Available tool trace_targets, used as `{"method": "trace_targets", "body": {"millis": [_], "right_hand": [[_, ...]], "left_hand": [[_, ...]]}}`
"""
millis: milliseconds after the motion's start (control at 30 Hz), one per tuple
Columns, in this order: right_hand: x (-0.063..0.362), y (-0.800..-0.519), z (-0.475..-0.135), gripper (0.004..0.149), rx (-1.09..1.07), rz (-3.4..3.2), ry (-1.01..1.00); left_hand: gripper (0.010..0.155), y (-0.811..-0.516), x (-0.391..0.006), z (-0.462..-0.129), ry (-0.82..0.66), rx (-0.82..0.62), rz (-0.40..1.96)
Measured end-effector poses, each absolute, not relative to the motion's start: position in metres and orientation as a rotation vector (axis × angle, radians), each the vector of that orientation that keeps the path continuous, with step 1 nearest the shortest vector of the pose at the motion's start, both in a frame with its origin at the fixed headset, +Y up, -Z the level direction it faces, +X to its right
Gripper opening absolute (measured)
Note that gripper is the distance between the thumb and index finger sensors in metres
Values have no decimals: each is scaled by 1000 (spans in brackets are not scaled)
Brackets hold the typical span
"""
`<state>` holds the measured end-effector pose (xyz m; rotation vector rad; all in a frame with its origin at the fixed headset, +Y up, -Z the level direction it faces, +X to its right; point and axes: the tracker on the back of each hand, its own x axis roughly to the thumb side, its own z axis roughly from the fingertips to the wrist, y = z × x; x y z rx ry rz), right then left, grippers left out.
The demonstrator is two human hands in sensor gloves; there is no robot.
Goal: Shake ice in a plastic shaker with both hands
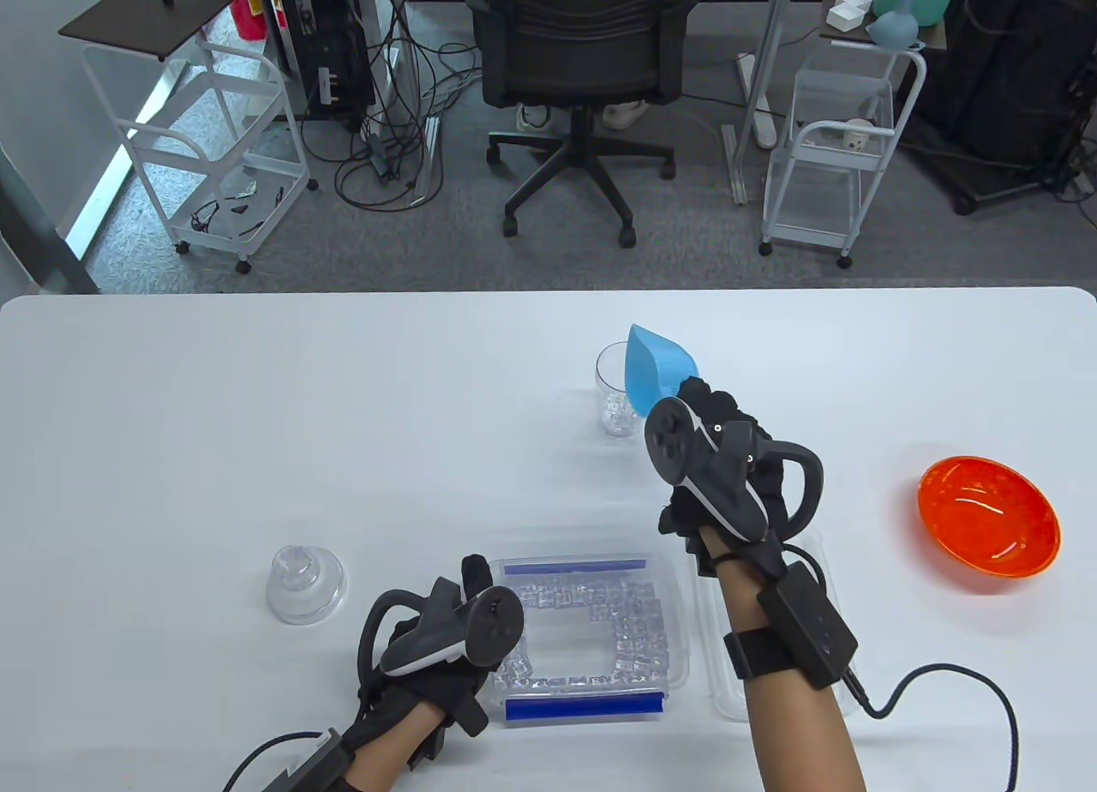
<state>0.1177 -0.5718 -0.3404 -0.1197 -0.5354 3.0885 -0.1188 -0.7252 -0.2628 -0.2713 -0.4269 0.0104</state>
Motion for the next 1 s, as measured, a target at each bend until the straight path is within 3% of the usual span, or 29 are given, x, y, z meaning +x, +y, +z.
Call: {"method": "trace_targets", "body": {"millis": [233,400,567,767,1000], "right_hand": [[118,-563,-293,48,193,3098,-525],[124,-565,-253,48,377,2974,-278],[127,-575,-235,47,473,2937,-23],[124,-600,-247,47,476,2895,364],[123,-624,-274,47,422,2776,574]], "left_hand": [[67,-725,-119,-263,-424,-270,11],[67,-726,-119,-262,-423,-269,9],[67,-726,-119,-262,-422,-268,10],[67,-726,-119,-262,-422,-269,12],[67,-726,-118,-262,-418,-269,13]]}}
